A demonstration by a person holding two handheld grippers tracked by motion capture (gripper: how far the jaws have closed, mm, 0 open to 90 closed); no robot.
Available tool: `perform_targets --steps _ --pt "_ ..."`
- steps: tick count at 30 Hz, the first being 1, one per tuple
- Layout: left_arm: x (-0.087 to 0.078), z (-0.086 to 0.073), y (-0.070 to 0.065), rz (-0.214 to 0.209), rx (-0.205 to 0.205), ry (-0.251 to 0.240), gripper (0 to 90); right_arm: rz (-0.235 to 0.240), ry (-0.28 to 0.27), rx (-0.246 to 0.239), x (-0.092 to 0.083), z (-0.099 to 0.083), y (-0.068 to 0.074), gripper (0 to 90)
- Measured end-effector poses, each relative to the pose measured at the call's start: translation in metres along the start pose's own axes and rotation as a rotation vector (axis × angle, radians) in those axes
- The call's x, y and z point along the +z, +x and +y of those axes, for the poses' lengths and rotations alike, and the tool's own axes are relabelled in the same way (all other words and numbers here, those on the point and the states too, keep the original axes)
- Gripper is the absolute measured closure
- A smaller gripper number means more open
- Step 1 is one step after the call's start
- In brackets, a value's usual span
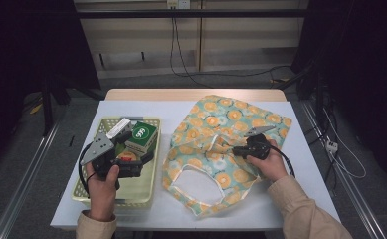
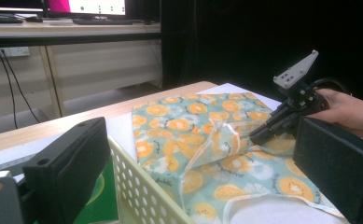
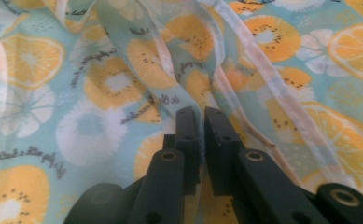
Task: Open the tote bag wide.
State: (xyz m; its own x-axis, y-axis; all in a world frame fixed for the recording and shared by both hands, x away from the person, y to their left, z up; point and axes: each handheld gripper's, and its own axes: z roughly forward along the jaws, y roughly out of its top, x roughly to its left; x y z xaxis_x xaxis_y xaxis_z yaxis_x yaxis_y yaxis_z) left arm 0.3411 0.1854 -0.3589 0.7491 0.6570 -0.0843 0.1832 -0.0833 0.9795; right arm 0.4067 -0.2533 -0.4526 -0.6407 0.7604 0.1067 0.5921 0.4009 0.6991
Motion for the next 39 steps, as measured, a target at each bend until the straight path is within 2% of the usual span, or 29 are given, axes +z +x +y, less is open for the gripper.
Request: perform_targets --steps 4,6,7,9,11,17,18,22,23,26,28,30,33,39 --pt "0.001 0.0 -0.001 -0.001 -0.001 0.001 3.7 0.001 0.009 -0.057 -0.001 0.004 0.013 67.2" --pt "0.001 0.0 -0.001 -0.001 0.001 0.002 3.7 0.006 -0.001 -0.069 -0.001 0.008 0.021 50.9" --pt "0.001 0.0 -0.001 -0.001 0.0 0.002 3.7 0.016 -0.001 -0.07 0.0 0.009 0.024 46.9" --pt "0.001 0.0 -0.002 -0.002 -0.001 0.003 3.7 0.042 -0.002 -0.085 0.002 0.012 0.029 42.2" --pt "0.002 0.0 -0.002 -0.004 0.002 0.003 3.7 0.037 0.007 -0.105 0.007 0.014 0.034 36.9" --pt "0.002 0.0 -0.001 -0.005 0.008 0.007 3.7 0.039 0.042 -0.152 0.029 0.016 0.046 32.8" --pt "0.002 0.0 -0.001 -0.004 0.006 0.007 3.7 0.033 0.027 -0.154 0.032 0.017 0.047 32.9" --pt "0.0 0.0 0.0 -0.007 -0.005 0.0 3.7 0.031 0.031 -0.167 0.038 0.024 0.044 36.6" --pt "0.0 0.0 0.0 -0.003 -0.006 -0.001 3.7 0.031 0.033 -0.161 0.039 0.026 0.042 40.4" --pt "0.0 0.001 0.0 -0.003 -0.006 -0.006 3.7 0.032 0.04 -0.162 0.04 0.03 0.039 59.2" --pt "0.0 0.001 0.0 -0.005 -0.002 -0.003 3.7 0.041 0.05 -0.164 0.04 0.033 0.037 75.0" --pt "0.0 0.001 -0.001 -0.007 -0.002 -0.005 3.7 0.044 0.053 -0.147 0.04 0.034 0.034 83.1" --pt "0.001 0.001 -0.001 -0.006 -0.003 -0.004 3.7 0.05 0.053 -0.131 0.04 0.034 0.032 87.7" --pt "0.0 0.001 0.0 -0.004 0.0 -0.001 3.7 0.101 0.043 -0.1 0.029 0.038 0.035 89.6"
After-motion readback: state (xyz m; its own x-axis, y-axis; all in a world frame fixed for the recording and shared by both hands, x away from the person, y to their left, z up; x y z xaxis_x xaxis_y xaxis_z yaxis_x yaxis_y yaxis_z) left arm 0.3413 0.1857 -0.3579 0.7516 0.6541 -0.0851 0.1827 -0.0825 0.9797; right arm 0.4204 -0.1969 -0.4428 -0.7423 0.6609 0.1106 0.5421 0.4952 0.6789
